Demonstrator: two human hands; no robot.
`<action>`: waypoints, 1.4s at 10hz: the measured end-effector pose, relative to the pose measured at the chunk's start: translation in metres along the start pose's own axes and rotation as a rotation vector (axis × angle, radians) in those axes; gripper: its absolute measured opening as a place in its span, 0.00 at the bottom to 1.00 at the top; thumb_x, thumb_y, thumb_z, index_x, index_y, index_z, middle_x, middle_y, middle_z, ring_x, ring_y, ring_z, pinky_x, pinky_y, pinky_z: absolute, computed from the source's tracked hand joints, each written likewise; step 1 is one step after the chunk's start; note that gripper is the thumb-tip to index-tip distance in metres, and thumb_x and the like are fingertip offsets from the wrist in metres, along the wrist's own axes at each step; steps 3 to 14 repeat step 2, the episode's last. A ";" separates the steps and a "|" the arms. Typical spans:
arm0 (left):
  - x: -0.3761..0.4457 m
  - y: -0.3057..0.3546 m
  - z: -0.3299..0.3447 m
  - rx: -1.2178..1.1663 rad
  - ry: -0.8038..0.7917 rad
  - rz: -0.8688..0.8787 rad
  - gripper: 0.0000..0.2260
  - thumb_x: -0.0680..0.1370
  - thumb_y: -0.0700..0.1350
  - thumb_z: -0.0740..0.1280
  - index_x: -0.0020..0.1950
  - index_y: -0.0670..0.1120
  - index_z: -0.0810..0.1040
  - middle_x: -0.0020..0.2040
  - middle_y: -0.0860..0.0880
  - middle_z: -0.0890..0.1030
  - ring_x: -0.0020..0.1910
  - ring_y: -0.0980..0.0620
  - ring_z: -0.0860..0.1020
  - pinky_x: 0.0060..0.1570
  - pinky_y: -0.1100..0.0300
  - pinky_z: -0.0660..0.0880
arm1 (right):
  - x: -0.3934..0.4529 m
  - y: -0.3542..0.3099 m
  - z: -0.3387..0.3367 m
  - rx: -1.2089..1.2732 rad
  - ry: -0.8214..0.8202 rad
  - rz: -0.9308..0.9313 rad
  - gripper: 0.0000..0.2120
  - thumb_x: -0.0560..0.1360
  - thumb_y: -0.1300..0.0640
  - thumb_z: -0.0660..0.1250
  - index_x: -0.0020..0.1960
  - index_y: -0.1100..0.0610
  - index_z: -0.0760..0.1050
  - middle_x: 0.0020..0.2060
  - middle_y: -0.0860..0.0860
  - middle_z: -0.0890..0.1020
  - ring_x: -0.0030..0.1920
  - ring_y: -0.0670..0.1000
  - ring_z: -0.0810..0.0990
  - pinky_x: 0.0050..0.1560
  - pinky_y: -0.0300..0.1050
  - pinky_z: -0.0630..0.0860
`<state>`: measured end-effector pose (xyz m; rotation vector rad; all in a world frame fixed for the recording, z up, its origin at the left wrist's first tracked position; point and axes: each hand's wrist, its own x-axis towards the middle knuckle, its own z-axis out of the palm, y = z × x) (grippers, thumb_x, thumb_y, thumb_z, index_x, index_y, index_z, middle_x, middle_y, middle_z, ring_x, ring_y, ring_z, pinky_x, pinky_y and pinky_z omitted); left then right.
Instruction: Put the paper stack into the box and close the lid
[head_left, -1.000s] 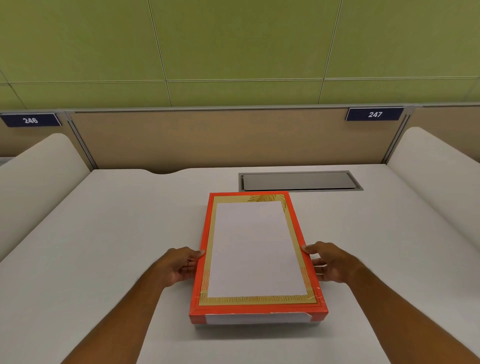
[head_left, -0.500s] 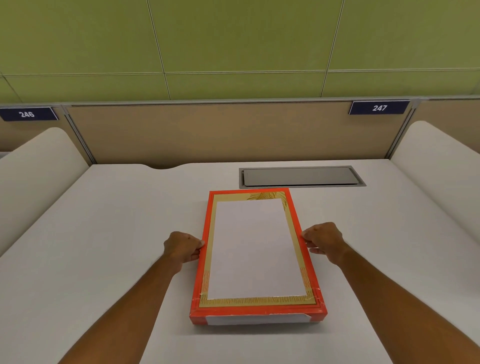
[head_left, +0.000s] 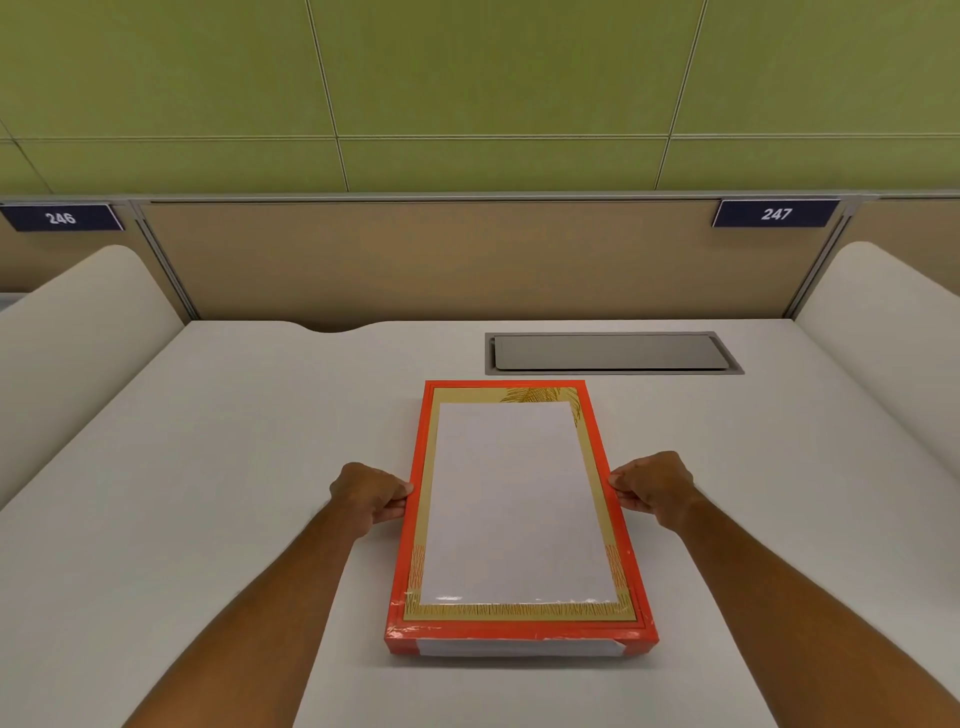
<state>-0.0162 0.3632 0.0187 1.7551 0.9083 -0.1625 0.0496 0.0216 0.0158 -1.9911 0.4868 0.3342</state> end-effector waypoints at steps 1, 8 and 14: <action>-0.001 0.001 0.001 0.046 0.012 0.023 0.07 0.71 0.38 0.76 0.43 0.36 0.81 0.45 0.39 0.85 0.35 0.45 0.85 0.37 0.54 0.83 | -0.002 -0.002 0.000 -0.029 -0.001 -0.016 0.08 0.74 0.60 0.73 0.47 0.66 0.82 0.45 0.58 0.85 0.42 0.59 0.87 0.51 0.56 0.84; -0.006 0.005 0.006 0.235 0.080 0.197 0.10 0.72 0.45 0.75 0.46 0.38 0.83 0.44 0.42 0.85 0.41 0.44 0.85 0.49 0.52 0.82 | -0.008 -0.006 0.006 -0.119 0.075 -0.123 0.11 0.75 0.57 0.72 0.48 0.66 0.82 0.47 0.60 0.86 0.45 0.60 0.86 0.52 0.56 0.83; -0.006 0.005 0.006 0.235 0.080 0.197 0.10 0.72 0.45 0.75 0.46 0.38 0.83 0.44 0.42 0.85 0.41 0.44 0.85 0.49 0.52 0.82 | -0.008 -0.006 0.006 -0.119 0.075 -0.123 0.11 0.75 0.57 0.72 0.48 0.66 0.82 0.47 0.60 0.86 0.45 0.60 0.86 0.52 0.56 0.83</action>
